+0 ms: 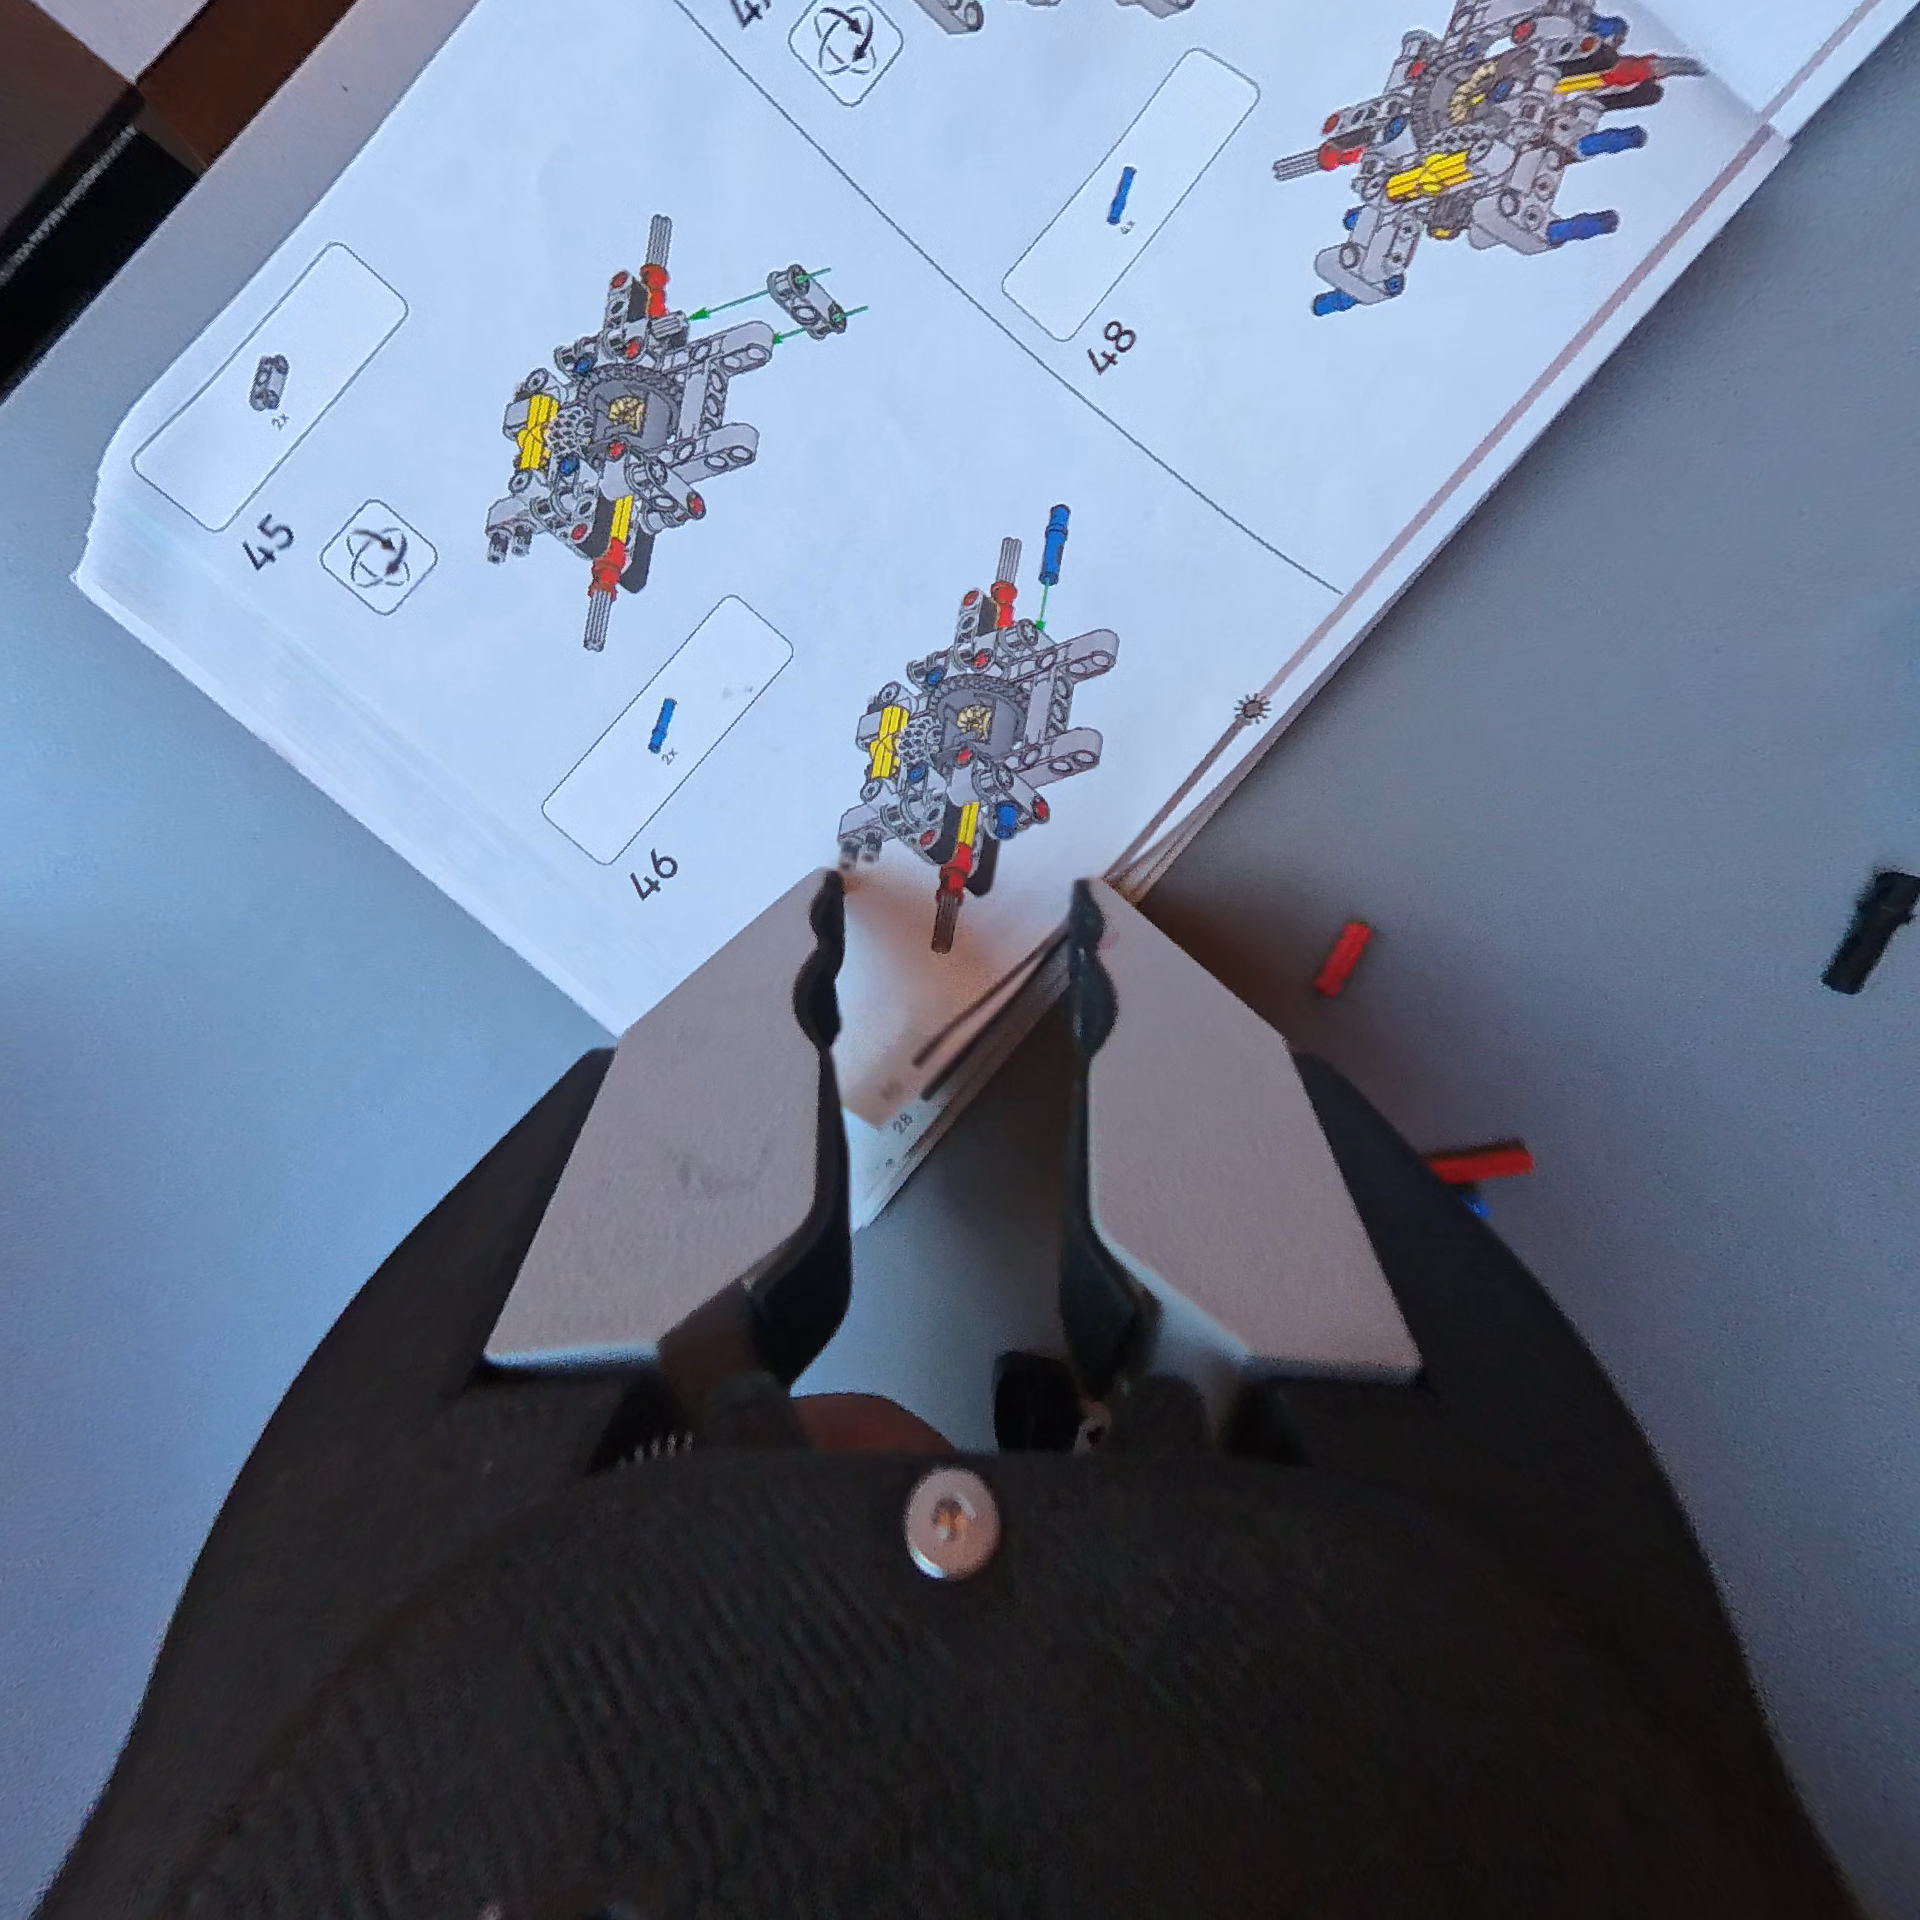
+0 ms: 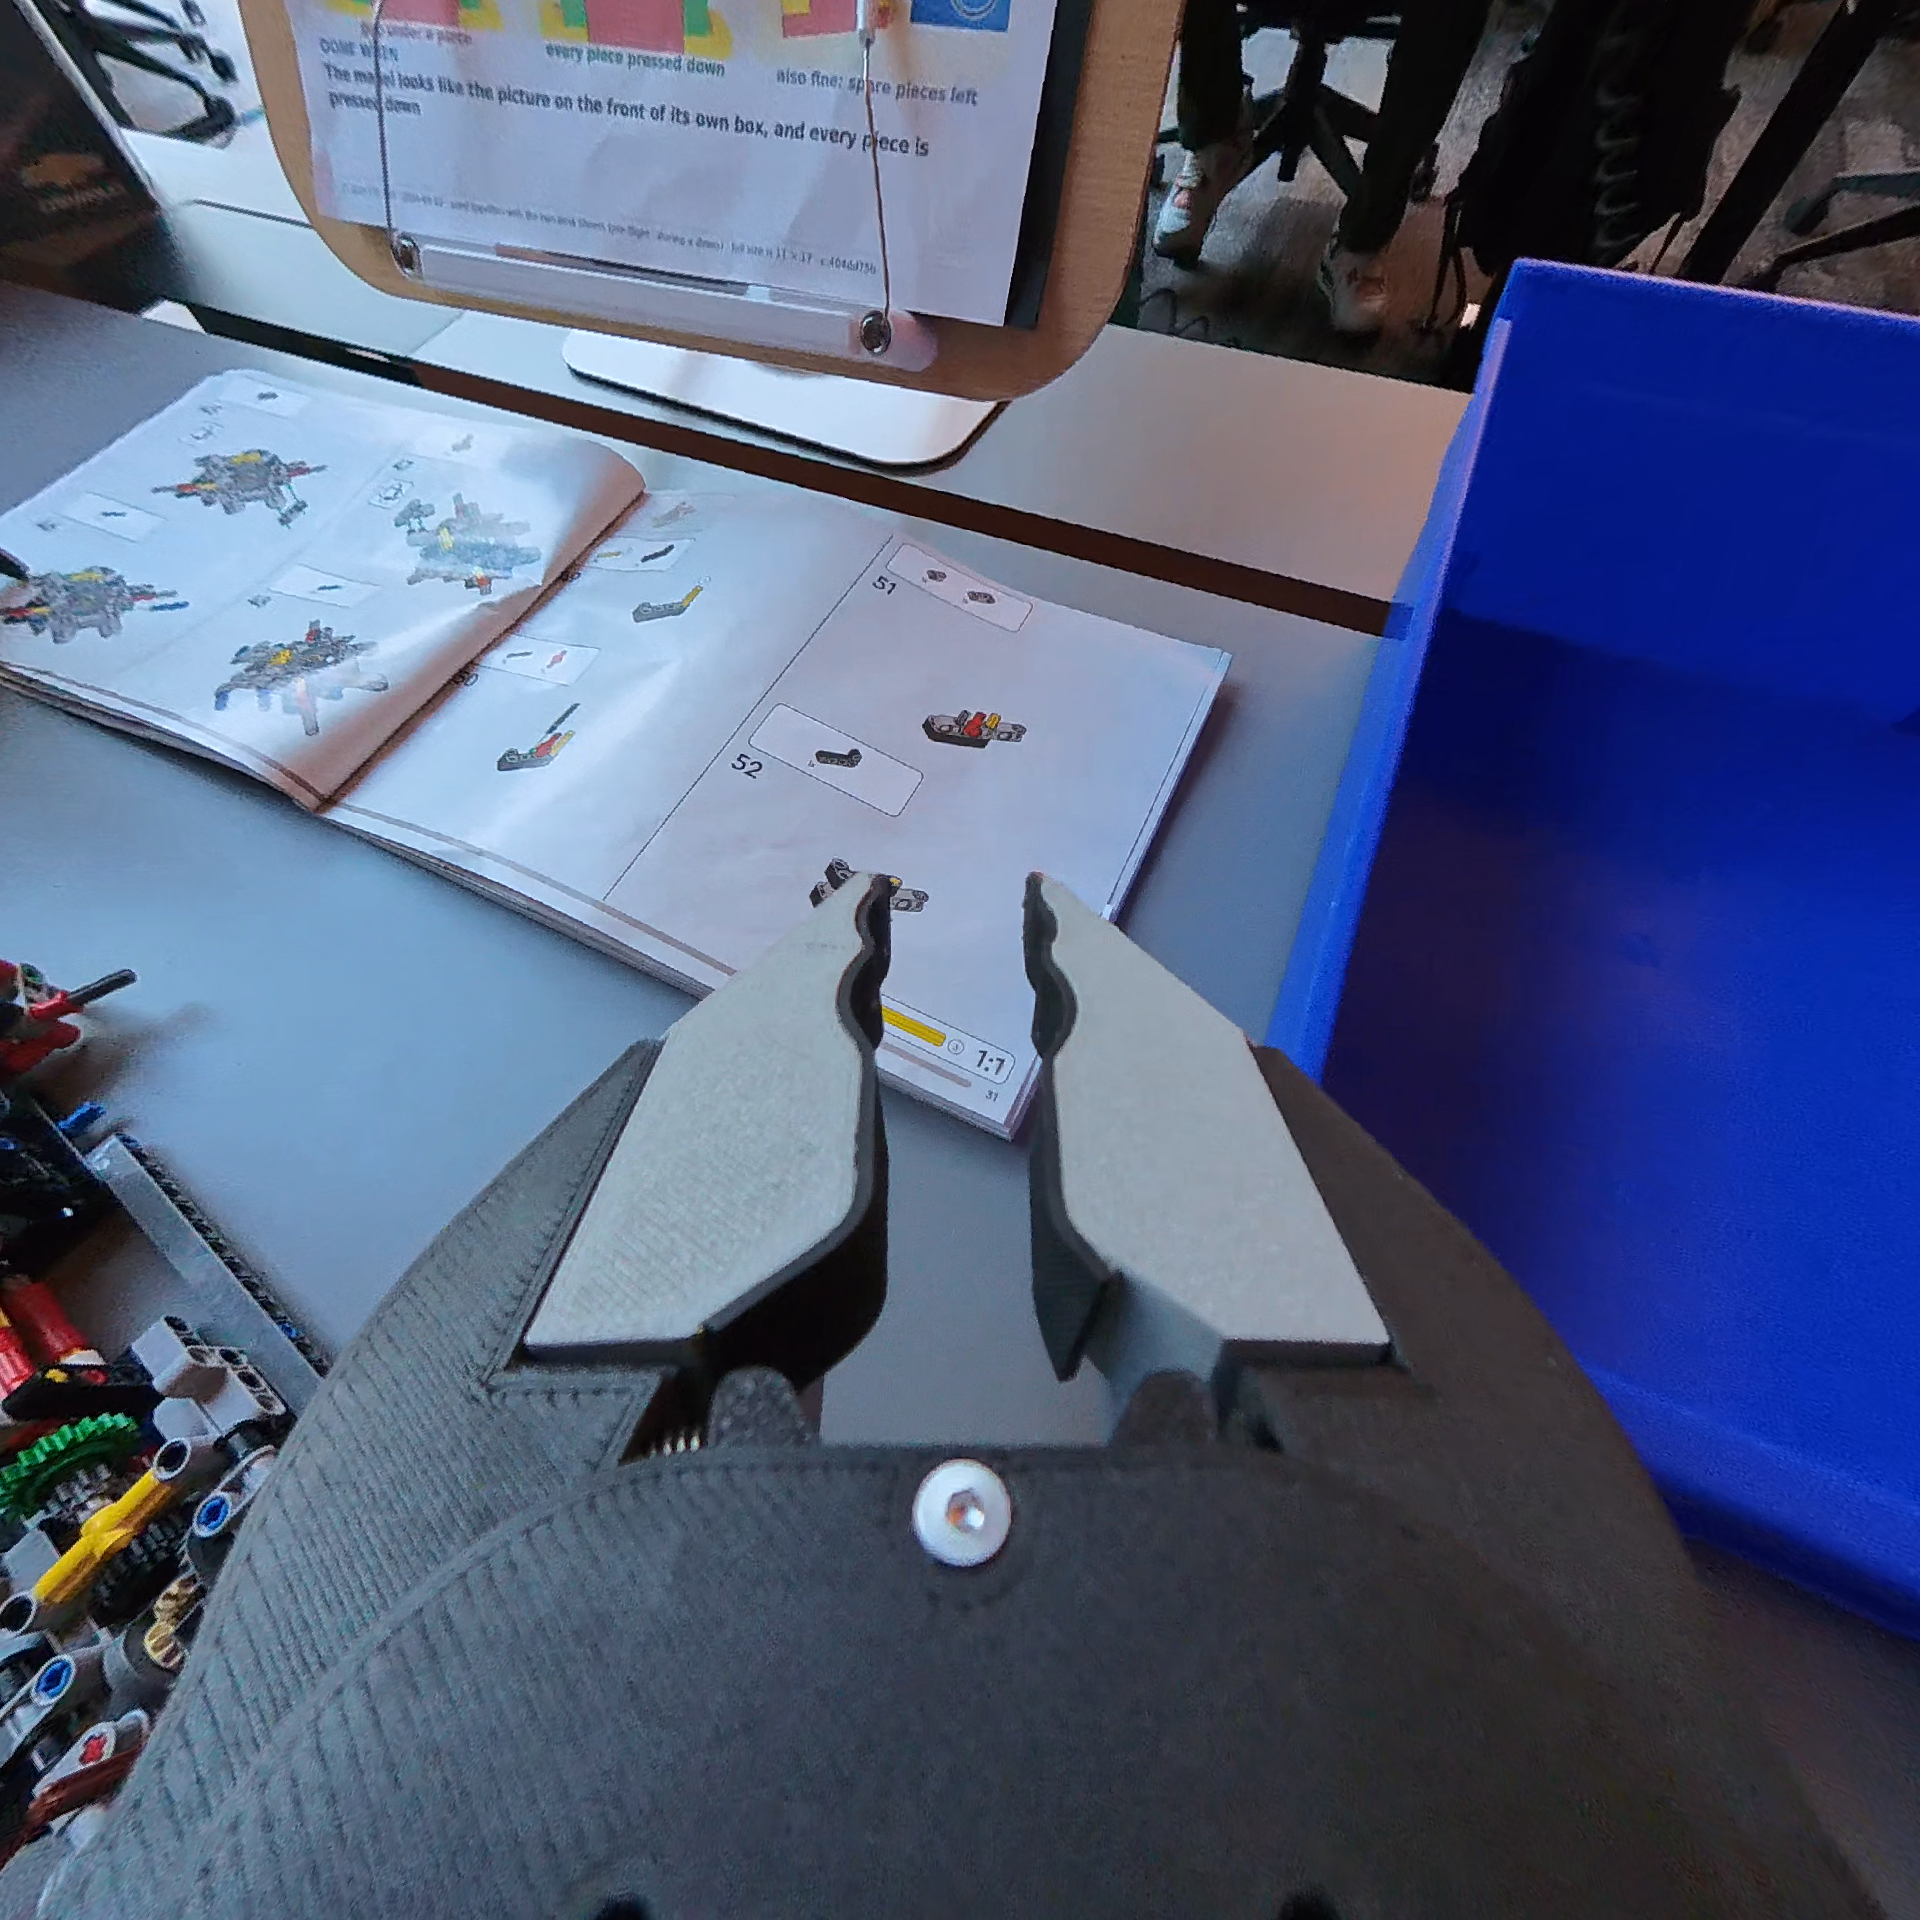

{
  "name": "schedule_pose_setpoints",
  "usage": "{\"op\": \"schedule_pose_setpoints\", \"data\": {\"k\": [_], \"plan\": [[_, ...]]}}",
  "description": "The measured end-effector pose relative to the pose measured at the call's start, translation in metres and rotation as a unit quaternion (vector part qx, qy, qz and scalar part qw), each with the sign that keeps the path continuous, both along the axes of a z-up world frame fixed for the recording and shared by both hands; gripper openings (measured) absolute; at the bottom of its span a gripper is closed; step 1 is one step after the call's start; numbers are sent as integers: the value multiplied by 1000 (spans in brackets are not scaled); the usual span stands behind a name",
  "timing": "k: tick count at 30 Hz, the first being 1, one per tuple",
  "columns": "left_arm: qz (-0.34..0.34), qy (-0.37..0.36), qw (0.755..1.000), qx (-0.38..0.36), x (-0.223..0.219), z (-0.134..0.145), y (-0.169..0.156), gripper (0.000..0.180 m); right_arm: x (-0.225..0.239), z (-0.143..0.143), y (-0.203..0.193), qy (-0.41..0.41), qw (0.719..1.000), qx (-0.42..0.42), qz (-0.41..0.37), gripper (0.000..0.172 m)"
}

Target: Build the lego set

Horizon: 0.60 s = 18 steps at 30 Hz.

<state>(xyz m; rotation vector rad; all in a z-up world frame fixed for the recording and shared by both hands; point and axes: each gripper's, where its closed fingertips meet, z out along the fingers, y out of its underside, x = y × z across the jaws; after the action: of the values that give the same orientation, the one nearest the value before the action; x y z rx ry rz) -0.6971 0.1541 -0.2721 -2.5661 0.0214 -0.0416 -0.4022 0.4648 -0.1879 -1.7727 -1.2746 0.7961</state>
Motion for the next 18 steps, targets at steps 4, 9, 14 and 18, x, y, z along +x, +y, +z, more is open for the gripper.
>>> {"op": "schedule_pose_setpoints", "data": {"k": [4, 9, 14, 18], "plan": [[-19, 31, 999, 3, 6, -1, 6, 0, -1, -5, -4, -2, 1000, -10, 8, 23], [-28, 51, 998, -19, 10, -1, 5, 0, -5, -6, -12, 2, 1000, -15, 26, 22], [-19, 31, 999, -3, 7, 17, 4, 28, -6, -6, -16, 4, 999, -11, 34, 22], [-22, 40, 999, -28, 3, 18, -1, 62, -4, -6, -13, 11, 999, -16, 32, 21]]}}
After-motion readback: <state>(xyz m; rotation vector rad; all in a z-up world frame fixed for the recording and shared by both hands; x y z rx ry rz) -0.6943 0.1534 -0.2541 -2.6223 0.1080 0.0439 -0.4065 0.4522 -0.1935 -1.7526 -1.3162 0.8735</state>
